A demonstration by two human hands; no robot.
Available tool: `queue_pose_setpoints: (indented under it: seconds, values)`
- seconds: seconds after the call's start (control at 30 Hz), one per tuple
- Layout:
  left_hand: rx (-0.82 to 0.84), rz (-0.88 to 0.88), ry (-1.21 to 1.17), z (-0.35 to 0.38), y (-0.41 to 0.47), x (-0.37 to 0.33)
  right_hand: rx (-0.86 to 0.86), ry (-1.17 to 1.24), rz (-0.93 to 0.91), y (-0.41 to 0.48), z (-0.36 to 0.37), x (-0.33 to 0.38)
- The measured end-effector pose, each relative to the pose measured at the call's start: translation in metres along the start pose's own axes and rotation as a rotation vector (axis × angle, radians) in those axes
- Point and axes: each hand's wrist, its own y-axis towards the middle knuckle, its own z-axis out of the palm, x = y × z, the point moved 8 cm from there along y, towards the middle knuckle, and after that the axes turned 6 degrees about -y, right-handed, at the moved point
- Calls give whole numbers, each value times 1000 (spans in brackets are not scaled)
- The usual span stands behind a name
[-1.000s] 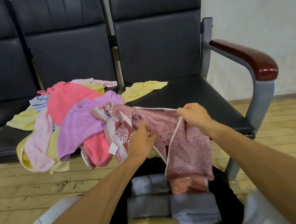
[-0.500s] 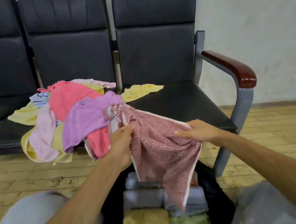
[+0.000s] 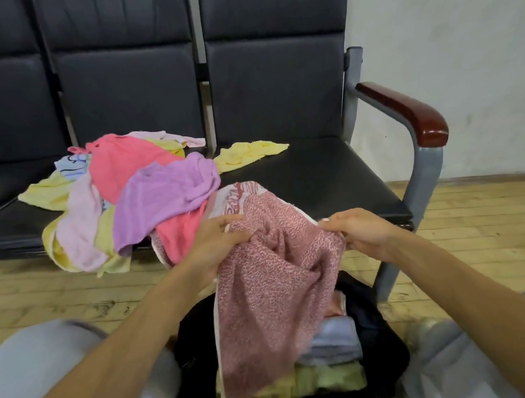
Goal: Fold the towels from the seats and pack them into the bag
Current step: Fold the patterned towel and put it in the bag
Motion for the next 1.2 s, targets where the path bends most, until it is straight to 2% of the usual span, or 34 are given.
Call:
queue_pose_setpoints:
  seconds: [0.07, 0.13, 0.23, 0.33, 0.43, 0.53, 0.77, 0.87, 1.0, 1.1, 1.2]
  values:
    - [-53, 203, 368, -8, -1, -17, 5, -55, -4, 1, -2, 2]
    - [-92, 365, 595, -11, -4, -33, -42, -23, -19, -1, -9, 8]
    - [-180, 507, 741, -20, -8, -54, -137, 193, -38, -6, -28, 15]
    - [-286, 598, 779, -38, -12, -71, -244, 467, -46, -9, -52, 20]
    - [-345, 634, 703, -56, -15, -81, -355, 751, -123, -11, -71, 28]
    - [-377, 631, 582, -68, -17, -86, -378, 882, -156, -12, -76, 30]
    - [-384, 379, -51, -87, -5, -72, -290, 692, -201, -12, -69, 41]
    - [-385, 296, -256, -91, -2, -65, -324, 656, -188, -14, -71, 41]
    - [-357, 162, -426, -90, 1, -53, -377, 590, -185, -19, -70, 40]
    - [-240, 106, -502, -82, 4, -52, -381, 615, -173, -19, -70, 38]
    - [-114, 142, -419, -74, 3, -60, -424, 592, -163, -22, -77, 38]
